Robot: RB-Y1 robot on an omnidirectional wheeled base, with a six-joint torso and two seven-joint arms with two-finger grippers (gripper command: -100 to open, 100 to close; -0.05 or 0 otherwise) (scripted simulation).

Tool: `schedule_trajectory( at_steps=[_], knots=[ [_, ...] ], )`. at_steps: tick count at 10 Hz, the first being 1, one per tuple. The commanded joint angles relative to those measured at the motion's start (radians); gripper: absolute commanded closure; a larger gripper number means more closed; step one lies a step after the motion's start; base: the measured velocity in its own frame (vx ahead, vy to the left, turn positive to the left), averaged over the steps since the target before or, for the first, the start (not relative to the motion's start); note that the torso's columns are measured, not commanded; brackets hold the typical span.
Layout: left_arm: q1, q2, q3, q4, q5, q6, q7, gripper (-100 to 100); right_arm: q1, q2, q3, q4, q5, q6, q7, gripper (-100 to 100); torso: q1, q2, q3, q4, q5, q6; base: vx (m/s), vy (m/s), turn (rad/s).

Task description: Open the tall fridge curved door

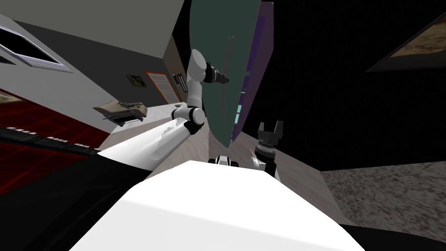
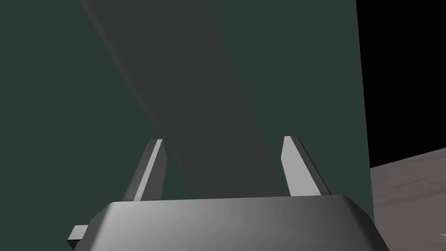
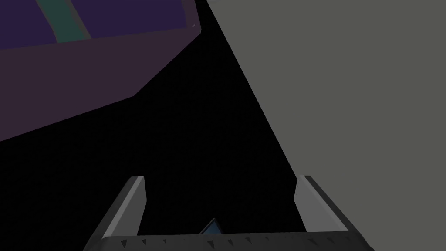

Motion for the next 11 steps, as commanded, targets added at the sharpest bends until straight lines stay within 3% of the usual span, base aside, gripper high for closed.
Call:
schedule_trajectory(
  at_steps=[1,2,3,4,5,6,7,8,9,10,11],
  knots=[
    [-0.004,0.030,-0.081,-0.003,0.062,-0.026,0.036,100,0.000,0.000,0.000,0.000,0.000,0.000,0.000,0,0.003,0.001,0.001,0.000,0.001,0.000,-0.085,0.277,-0.057],
    [0.001,0.038,-0.116,-0.004,0.102,-0.041,0.068,100,0.000,0.000,0.000,0.000,0.000,0.000,0.000,0,0.002,0.001,0.001,0.000,0.001,0.000,-0.138,0.311,-0.063],
    [0.001,0.038,-0.147,-0.004,0.112,-0.041,0.068,100,0.000,0.000,0.000,0.000,0.000,0.000,0.000,0,0.004,0.004,0.002,0.000,0.001,0.001,-0.103,0.248,-0.044],
    [0.007,0.046,-0.181,-0.005,0.151,-0.056,0.101,100,0.000,0.000,0.000,0.000,0.000,0.000,0.000,0,-0.002,0.002,0.002,0.000,-0.001,0.001,-0.089,0.311,-0.056],
    [0.007,0.046,-0.213,-0.005,0.162,-0.056,0.101,100,0.000,0.000,0.000,0.000,0.000,0.000,0.000,0,0.000,0.002,0.002,0.000,-0.001,0.003,-0.076,0.276,-0.061],
    [0.012,0.054,-0.247,-0.005,0.200,-0.071,0.133,100,0.000,0.000,0.000,0.000,0.000,0.000,0.000,0,-0.004,0.001,0.002,-0.001,-0.002,0.002,-0.108,0.304,-0.067],
    [0.012,0.054,-0.278,-0.005,0.212,-0.071,0.133,100,0.000,0.000,0.000,0.000,0.000,0.000,0.000,0,-0.003,0.003,0.002,-0.002,-0.002,0.004,-0.099,0.272,-0.045],
    [0.018,0.062,-0.310,-0.006,0.247,-0.086,0.166,100,0.000,0.000,0.000,0.000,0.000,0.000,0.000,0,-0.007,0.003,0.004,-0.003,-0.003,0.004,-0.116,0.286,-0.050],
    [0.018,0.062,-0.340,-0.006,0.262,-0.086,0.166,100,0.000,0.000,0.000,0.000,0.000,0.000,0.000,0,-0.007,0.004,0.005,-0.004,-0.004,0.006,-0.093,0.246,-0.043],
    [0.015,0.061,-0.319,-0.006,0.248,-0.088,0.162,100,0.000,0.000,0.000,0.000,0.000,0.000,0.000,0,-0.013,0.004,0.005,-0.005,-0.006,0.007,-0.036,0.100,-0.009],
    [0.019,0.050,-0.324,-0.018,0.274,-0.073,0.155,100,0.000,0.000,0.000,0.000,0.000,0.000,0.000,0,-0.020,0.001,0.002,-0.004,-0.008,0.007,-0.005,0.224,0.000]
  ],
)
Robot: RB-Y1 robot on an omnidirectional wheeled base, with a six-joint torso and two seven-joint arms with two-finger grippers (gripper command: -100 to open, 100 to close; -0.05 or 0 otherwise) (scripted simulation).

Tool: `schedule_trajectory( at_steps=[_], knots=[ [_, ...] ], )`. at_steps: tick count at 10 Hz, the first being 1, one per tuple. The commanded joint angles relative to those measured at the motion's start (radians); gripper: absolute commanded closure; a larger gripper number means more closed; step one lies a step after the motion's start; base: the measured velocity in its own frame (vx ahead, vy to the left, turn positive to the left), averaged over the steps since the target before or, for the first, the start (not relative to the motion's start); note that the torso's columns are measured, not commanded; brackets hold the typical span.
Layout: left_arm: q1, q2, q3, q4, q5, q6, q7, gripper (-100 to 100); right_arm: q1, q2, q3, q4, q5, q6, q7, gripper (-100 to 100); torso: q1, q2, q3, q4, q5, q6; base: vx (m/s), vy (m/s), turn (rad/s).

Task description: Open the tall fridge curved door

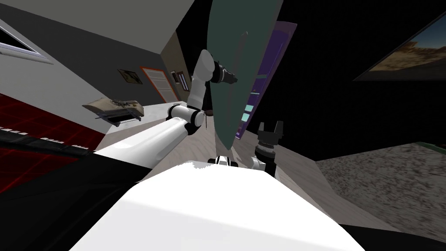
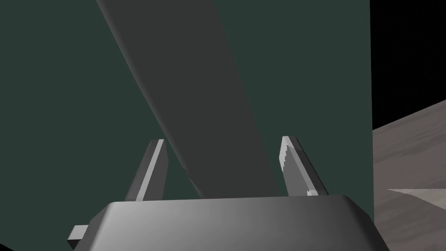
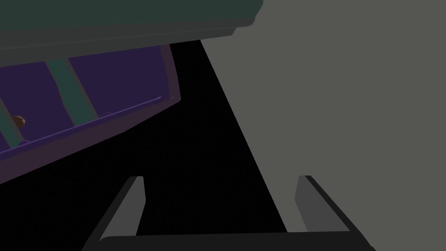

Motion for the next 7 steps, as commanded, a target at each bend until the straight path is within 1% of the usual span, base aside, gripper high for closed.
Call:
schedule_trajectory(
  at_steps=[1,2,3,4,5,6,7],
  knots=[
    [0.006,-0.020,-0.001,-0.027,0.046,0.029,-0.017,100,0.000,0.000,0.000,0.000,0.000,0.000,0.000,0,0.009,0.000,0.000,0.000,0.001,0.001,-0.005,0.333,-0.074],
    [0.006,-0.020,-0.001,-0.027,0.046,0.029,-0.017,100,0.000,0.000,0.000,0.000,0.000,0.000,0.000,0,0.016,0.002,0.002,-0.001,0.004,0.001,0.008,0.276,-0.064],
    [0.008,-0.030,-0.002,-0.040,0.070,0.044,-0.025,100,0.000,0.000,0.000,0.000,0.000,0.000,0.000,0,0.014,0.001,0.000,-0.002,0.005,-0.002,-0.037,0.292,-0.020],
    [0.008,-0.030,-0.002,-0.040,0.070,0.044,-0.025,100,0.000,0.000,0.000,0.000,0.000,0.000,0.000,0,0.015,0.002,0.001,-0.002,0.005,-0.001,-0.008,0.230,-0.024],
    [0.011,-0.040,-0.002,-0.053,0.093,0.058,-0.033,100,0.000,0.000,0.000,0.000,0.000,0.000,0.000,0,0.010,-0.001,-0.001,-0.002,0.004,-0.002,0.045,0.266,-0.020],
    [0.014,-0.050,-0.003,-0.066,0.116,0.073,-0.042,100,0.000,0.000,0.000,0.000,0.000,0.000,0.000,0,0.012,-0.004,-0.004,-0.001,0.004,-0.001,-0.006,0.323,-0.056],
    [0.014,-0.050,-0.003,-0.066,0.116,0.073,-0.042,100,0.000,0.000,0.000,0.000,0.000,0.000,0.000,0,0.015,-0.002,-0.002,-0.002,0.005,-0.001,-0.013,0.326,-0.040]
  ],
)
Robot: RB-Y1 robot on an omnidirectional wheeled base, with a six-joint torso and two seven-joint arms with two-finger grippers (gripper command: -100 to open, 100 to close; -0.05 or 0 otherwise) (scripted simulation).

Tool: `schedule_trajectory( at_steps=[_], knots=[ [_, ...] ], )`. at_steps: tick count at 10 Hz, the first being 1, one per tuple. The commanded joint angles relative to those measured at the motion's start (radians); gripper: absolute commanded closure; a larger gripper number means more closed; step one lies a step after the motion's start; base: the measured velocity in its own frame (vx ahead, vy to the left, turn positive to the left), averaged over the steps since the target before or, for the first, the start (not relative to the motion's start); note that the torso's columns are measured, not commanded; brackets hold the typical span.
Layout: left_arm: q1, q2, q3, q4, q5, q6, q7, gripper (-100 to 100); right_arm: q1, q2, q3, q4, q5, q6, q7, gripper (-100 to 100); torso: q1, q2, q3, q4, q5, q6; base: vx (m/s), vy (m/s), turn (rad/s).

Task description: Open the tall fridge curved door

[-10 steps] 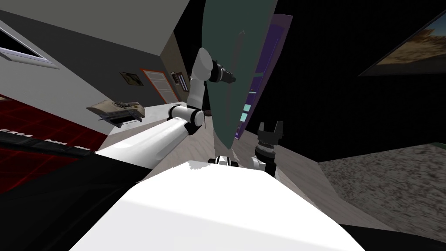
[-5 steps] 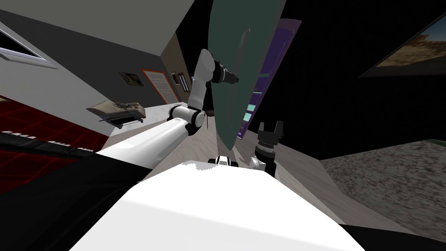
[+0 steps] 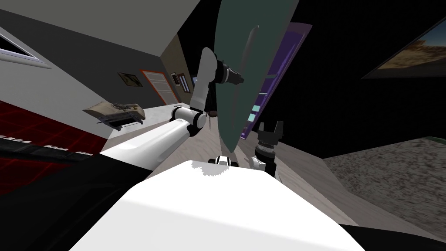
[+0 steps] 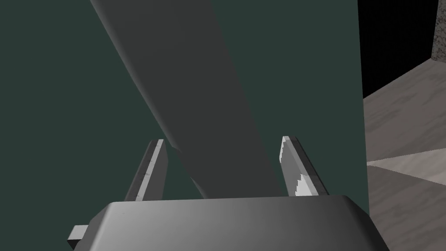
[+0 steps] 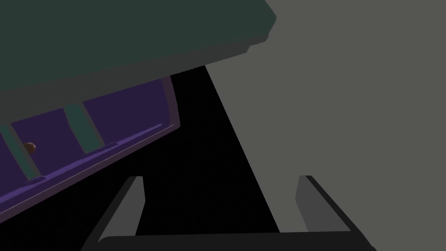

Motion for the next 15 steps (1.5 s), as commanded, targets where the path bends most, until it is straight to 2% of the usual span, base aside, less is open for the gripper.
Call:
schedule_trajectory(
  at_steps=[1,2,3,5,6,7,8,9,10,11,12,13,15],
  knots=[
    [0.005,-0.012,0.000,-0.019,0.038,0.027,-0.017,100,0.000,0.000,0.000,0.000,0.000,0.000,0.000,0,0.001,-0.001,0.000,0.000,0.001,-0.002,-0.039,0.346,-0.034],
    [0.007,-0.022,0.000,-0.033,0.061,0.041,-0.025,100,0.000,0.000,0.000,0.000,0.000,0.000,0.000,0,0.002,0.001,0.001,-0.001,0.001,-0.002,-0.038,0.363,-0.041],
    [0.007,-0.022,0.000,-0.033,0.061,0.041,-0.025,100,0.000,0.000,0.000,0.000,0.000,0.000,0.000,0,0.000,0.002,0.003,-0.001,0.000,-0.001,0.019,0.317,-0.022],
    [0.013,-0.042,-0.002,-0.059,0.108,0.071,-0.042,100,0.000,0.000,0.000,0.000,0.000,0.000,0.000,0,-0.006,-0.001,0.000,-0.001,-0.002,0.000,0.001,0.331,-0.040],
    [0.013,-0.042,-0.002,-0.059,0.108,0.071,-0.042,100,0.000,0.000,0.000,0.000,0.000,0.000,0.000,0,-0.004,0.001,0.002,-0.001,-0.002,0.001,0.025,0.300,-0.031],
    [0.016,-0.052,-0.002,-0.072,0.131,0.085,-0.050,100,0.000,0.000,0.000,0.000,0.000,0.000,0.000,0,-0.006,0.000,0.001,-0.001,-0.002,0.000,0.021,0.326,-0.016],
    [0.010,-0.047,-0.001,-0.071,0.117,0.073,-0.040,100,0.000,0.000,0.000,0.000,0.000,0.000,0.000,0,-0.004,0.001,0.002,-0.001,-0.002,0.001,0.002,0.164,-0.025],
    [0.014,-0.057,0.001,-0.088,0.144,0.098,-0.044,100,0.000,0.000,0.000,0.000,0.000,0.000,0.000,0,-0.013,0.001,0.001,0.000,-0.003,0.000,0.052,0.194,-0.014],
    [0.018,-0.064,0.005,-0.101,0.170,0.117,-0.051,100,0.000,0.000,0.000,0.000,0.000,0.000,0.000,0,-0.009,-0.001,0.000,0.001,-0.003,0.002,0.096,0.282,-0.062],
    [0.018,-0.064,0.005,-0.101,0.170,0.117,-0.051,100,0.000,0.000,0.000,0.000,0.000,0.000,0.000,0,-0.003,-0.001,0.000,0.000,-0.002,0.002,0.093,0.270,-0.047],
    [0.022,-0.071,0.009,-0.113,0.195,0.137,-0.058,100,0.000,0.000,0.000,0.000,0.000,0.000,0.000,0,-0.001,-0.002,-0.001,0.000,0.000,-0.001,0.072,0.321,-0.029],
    [0.022,-0.071,0.009,-0.113,0.195,0.137,-0.058,100,0.000,0.000,0.000,0.000,0.000,0.000,0.000,0,0.003,-0.003,-0.002,-0.001,0.001,-0.001,0.054,0.252,-0.026],
    [0.031,-0.085,0.017,-0.139,0.245,0.175,-0.071,100,0.000,0.000,0.000,0.000,0.000,0.000,0.000,0,-0.004,-0.006,-0.005,0.000,0.000,-0.001,0.080,0.251,-0.025]
  ],
)
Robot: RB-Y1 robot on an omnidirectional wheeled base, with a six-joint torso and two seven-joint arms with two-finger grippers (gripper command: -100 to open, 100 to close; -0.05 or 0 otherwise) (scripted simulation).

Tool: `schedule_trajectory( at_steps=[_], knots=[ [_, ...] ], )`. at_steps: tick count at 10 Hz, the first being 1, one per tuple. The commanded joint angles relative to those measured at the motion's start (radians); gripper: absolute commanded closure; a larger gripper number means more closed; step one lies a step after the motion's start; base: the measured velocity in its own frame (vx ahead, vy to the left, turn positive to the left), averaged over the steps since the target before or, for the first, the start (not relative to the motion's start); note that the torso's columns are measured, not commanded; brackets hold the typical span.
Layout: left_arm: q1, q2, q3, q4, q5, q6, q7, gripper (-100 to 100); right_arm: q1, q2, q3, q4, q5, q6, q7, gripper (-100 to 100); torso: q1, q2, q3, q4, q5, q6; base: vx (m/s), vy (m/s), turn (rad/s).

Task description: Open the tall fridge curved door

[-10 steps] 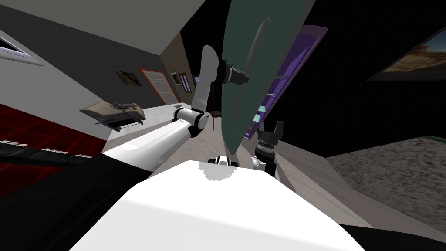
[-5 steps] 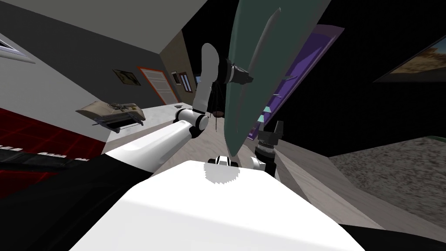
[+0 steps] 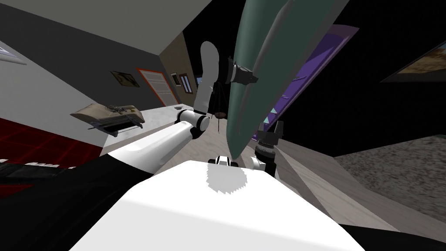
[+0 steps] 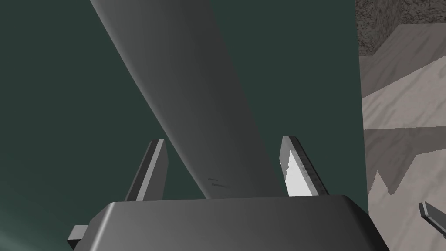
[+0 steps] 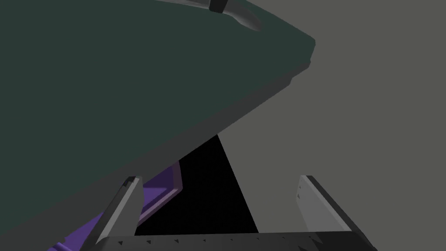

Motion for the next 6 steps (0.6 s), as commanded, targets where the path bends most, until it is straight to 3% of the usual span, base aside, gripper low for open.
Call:
schedule_trajectory(
  at_steps=[1,2,3,5,6],
  knots=[
    [0.011,-0.009,0.007,-0.028,0.032,0.023,-0.008,100,0.000,0.000,0.000,0.000,0.000,0.000,0.000,0,0.001,0.001,0.001,0.000,0.000,0.001,0.089,0.265,-0.033],
    [0.015,-0.016,0.010,-0.040,0.057,0.042,-0.014,100,0.000,0.000,0.000,0.000,0.000,0.000,0.000,0,0.001,0.000,0.000,-0.001,0.000,0.000,0.070,0.260,-0.025],
    [0.015,-0.016,0.010,-0.040,0.057,0.042,-0.014,100,0.000,0.000,0.000,0.000,0.000,0.000,0.000,0,0.001,0.000,0.000,-0.001,0.000,0.000,0.055,0.255,-0.021],
    [0.023,-0.030,0.018,-0.066,0.107,0.081,-0.027,100,0.000,0.000,0.000,0.000,0.000,0.000,0.000,0,0.002,0.000,0.001,-0.002,0.000,0.000,0.076,0.299,-0.049],
    [0.023,-0.030,0.018,-0.066,0.107,0.081,-0.027,100,0.003,-0.001,0.000,0.001,0.000,-0.001,0.000,0,0.004,0.002,0.002,0.000,0.001,-0.001,0.051,0.262,-0.022]
  ],
)
